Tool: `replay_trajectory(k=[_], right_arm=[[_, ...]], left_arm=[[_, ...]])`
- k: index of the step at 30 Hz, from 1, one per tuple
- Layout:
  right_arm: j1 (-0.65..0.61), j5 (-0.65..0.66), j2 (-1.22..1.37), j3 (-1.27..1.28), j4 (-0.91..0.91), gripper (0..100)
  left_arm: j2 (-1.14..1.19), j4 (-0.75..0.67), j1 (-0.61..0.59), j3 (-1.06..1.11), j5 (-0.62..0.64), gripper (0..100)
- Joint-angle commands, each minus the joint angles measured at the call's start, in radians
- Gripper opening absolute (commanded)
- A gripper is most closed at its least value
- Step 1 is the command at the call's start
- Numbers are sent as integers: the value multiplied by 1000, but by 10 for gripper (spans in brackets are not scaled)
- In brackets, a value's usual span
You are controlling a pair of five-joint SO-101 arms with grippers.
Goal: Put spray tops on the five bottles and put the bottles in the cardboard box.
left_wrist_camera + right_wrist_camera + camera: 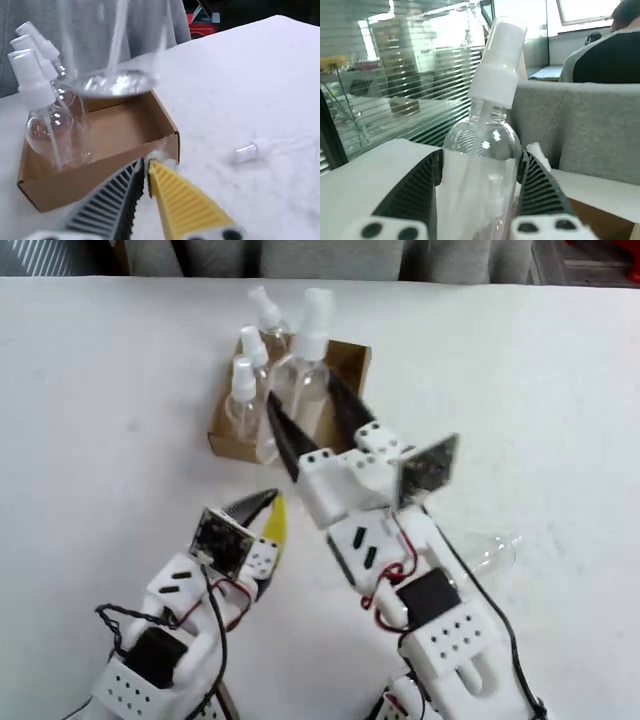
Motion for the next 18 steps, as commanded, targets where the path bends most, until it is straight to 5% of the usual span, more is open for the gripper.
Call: replay_trajectory(k=[1,8,18], right_arm=[[-24,-11,99,-11,-35,15],[-35,-11,291,32,-239,15],[-50,-5,77,184,-133,15]], left_arm=[[-18,8,77,-12,8,23],[-18,29,87,-5,-66,23],[-13,-63,-38,11,-63,23]])
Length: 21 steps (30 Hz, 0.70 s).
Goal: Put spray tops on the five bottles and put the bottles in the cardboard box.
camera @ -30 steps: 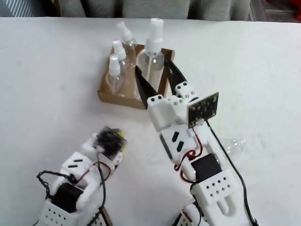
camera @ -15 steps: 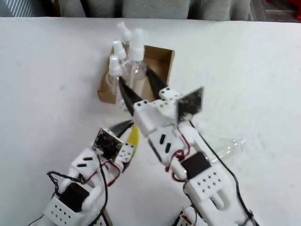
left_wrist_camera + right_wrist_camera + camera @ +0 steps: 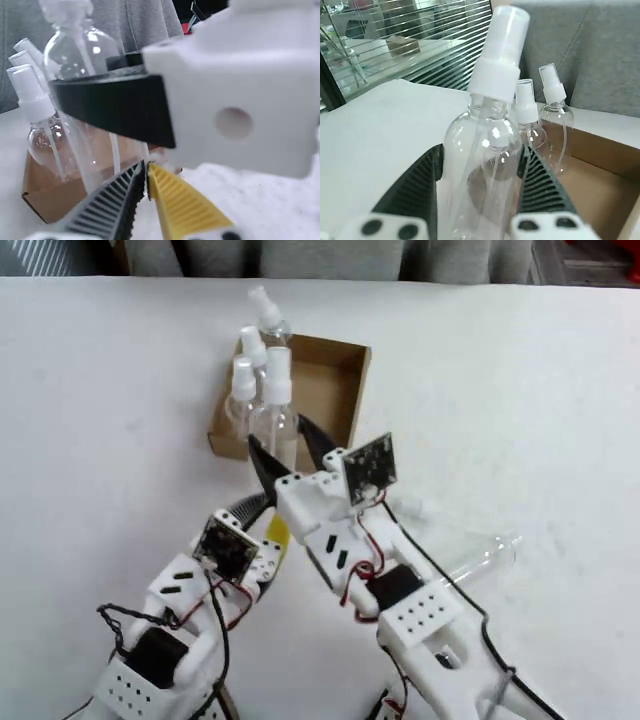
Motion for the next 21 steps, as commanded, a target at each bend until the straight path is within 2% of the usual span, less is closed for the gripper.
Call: replay_trajectory(k=[1,7,13,18,21], right_arm=[[-18,-2,-119,-8,117,15],[-93,-5,-321,-5,394,15],[-79,2,-352,-6,414,15],[13,5,-208,-9,209,15],[96,61,-84,-43,84,15]], left_arm=[[-13,-35,-39,-2,-9,23],[-12,-34,-41,-2,-9,23],[-12,-31,-38,-2,-8,23],[-13,12,-36,-2,-9,23],[-13,40,-38,-2,-17,23]])
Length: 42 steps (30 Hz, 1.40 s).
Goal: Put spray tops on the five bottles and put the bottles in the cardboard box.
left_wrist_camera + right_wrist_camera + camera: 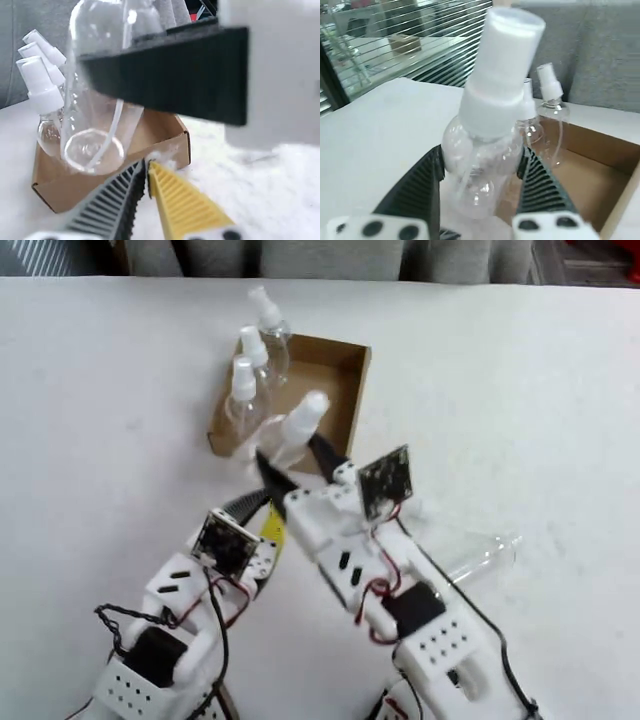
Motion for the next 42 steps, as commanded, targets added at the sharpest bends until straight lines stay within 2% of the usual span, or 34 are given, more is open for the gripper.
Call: replay_trajectory(k=[1,6,10,14,19,24,29,39,42], right_arm=[[105,64,136,-69,-147,15],[231,77,344,-203,-217,15],[275,77,515,-304,-275,15],[298,78,690,-404,-349,15],[312,80,897,-555,-378,15],[334,91,1079,-720,-377,15],[331,230,1236,-853,-378,15],[335,242,1442,-1063,-372,15],[335,242,1477,-1119,-320,15]], left_arm=[[-13,35,-19,-2,-15,23],[-15,75,-24,-2,-28,23],[-15,104,-53,-2,-167,23],[-15,164,-150,-2,-270,23],[-15,167,-278,-2,-365,23],[-15,166,-357,-2,-370,23],[-15,166,-358,-2,-371,23],[-15,166,-358,-2,-374,23],[-15,166,-358,-2,-374,23]])
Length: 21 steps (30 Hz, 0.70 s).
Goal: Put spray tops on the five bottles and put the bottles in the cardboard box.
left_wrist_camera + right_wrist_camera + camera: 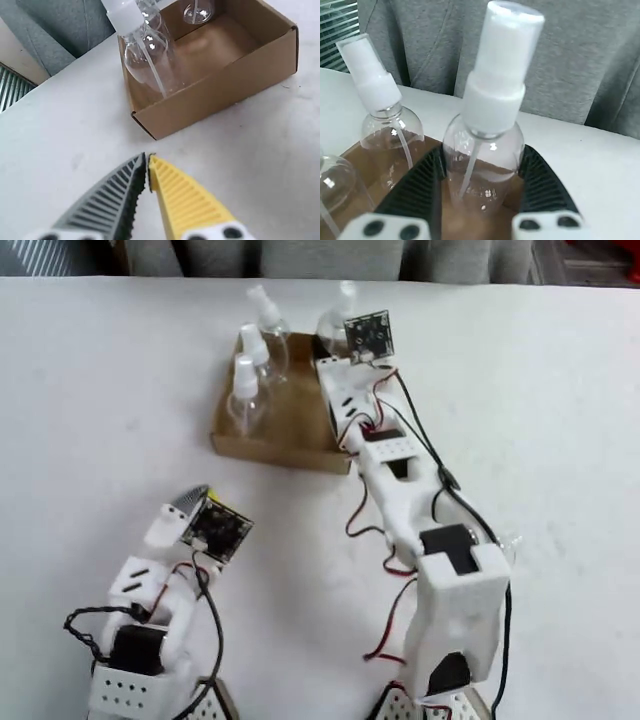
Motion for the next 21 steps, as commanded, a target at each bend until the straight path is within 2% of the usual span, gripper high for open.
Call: replay_trajectory(k=[1,5,21], right_arm=[[10,12,2,-112,67,15],[25,12,13,-158,157,15],[41,12,22,-161,160,15]], left_arm=[[-15,-5,-10,-2,-9,23],[-15,-5,-10,-2,-9,23],[-15,-5,-8,-2,-9,23]])
